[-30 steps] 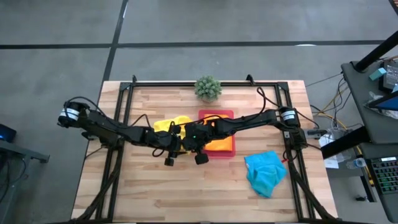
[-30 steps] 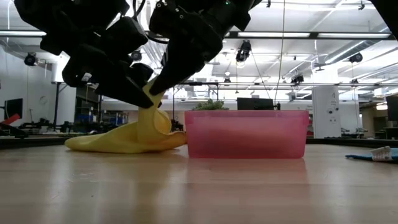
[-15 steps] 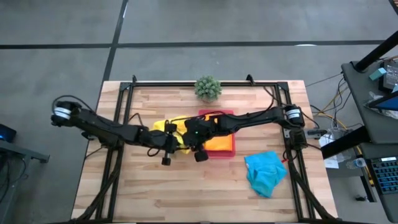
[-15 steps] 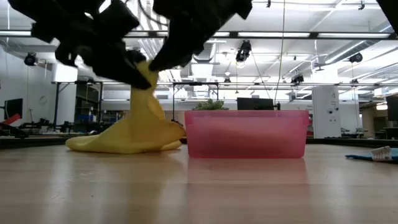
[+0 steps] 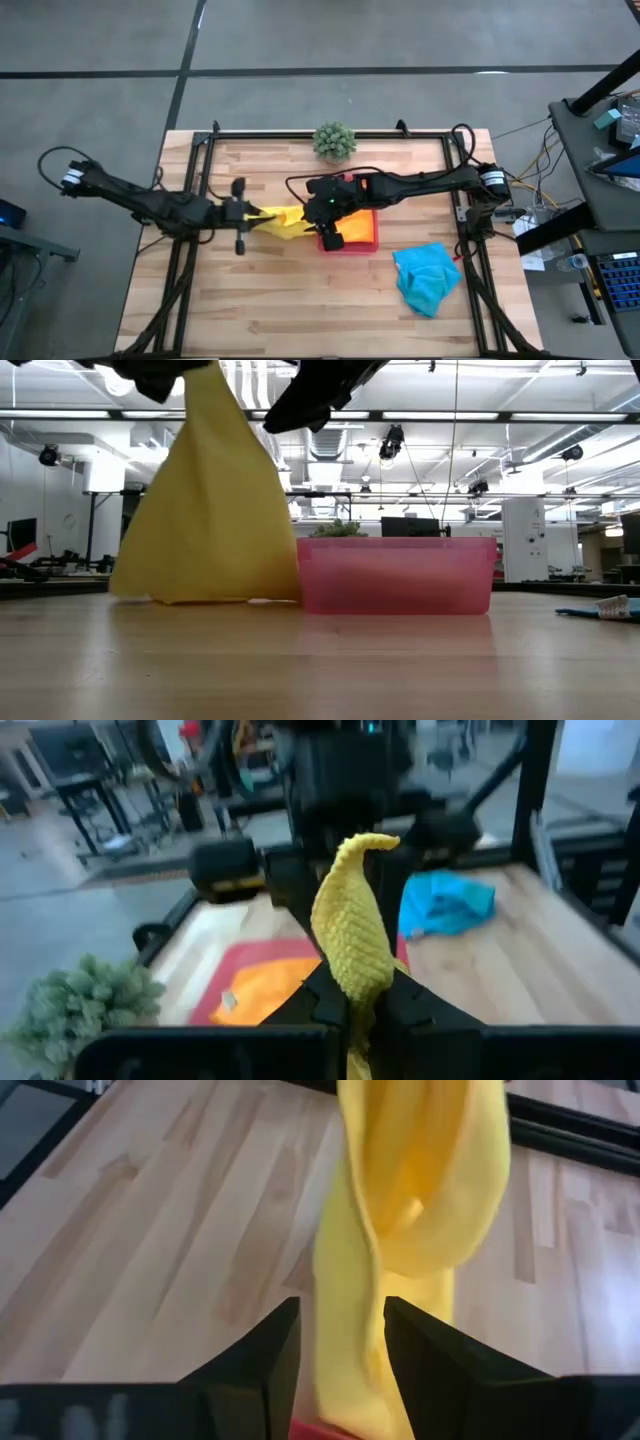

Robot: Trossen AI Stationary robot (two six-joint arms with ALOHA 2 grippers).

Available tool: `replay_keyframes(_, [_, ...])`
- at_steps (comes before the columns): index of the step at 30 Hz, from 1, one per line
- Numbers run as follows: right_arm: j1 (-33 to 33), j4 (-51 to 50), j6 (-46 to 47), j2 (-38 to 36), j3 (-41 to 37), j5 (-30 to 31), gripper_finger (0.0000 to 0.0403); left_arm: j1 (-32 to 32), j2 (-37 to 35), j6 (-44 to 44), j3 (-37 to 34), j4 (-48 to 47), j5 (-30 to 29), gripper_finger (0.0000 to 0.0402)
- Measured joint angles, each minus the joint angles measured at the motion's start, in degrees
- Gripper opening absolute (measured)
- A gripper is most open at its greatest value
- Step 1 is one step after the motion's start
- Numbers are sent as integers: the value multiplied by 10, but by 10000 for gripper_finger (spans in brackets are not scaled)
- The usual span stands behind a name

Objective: Fold microfiber towels
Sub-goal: Fold the yellow towel

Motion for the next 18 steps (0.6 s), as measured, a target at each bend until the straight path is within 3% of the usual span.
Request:
replay_keyframes(7, [2, 110, 0, -1, -57, 4, 133, -11, -84, -58, 0, -21, -39, 0])
replay_keyframes(15, [6, 352, 48, -1, -163, 2, 136, -10, -149, -89, -2, -71, -57, 0])
replay_keyframes(18, [10, 376, 68, 5, -185, 0, 149, -10, -165, -89, -2, -71, -57, 0])
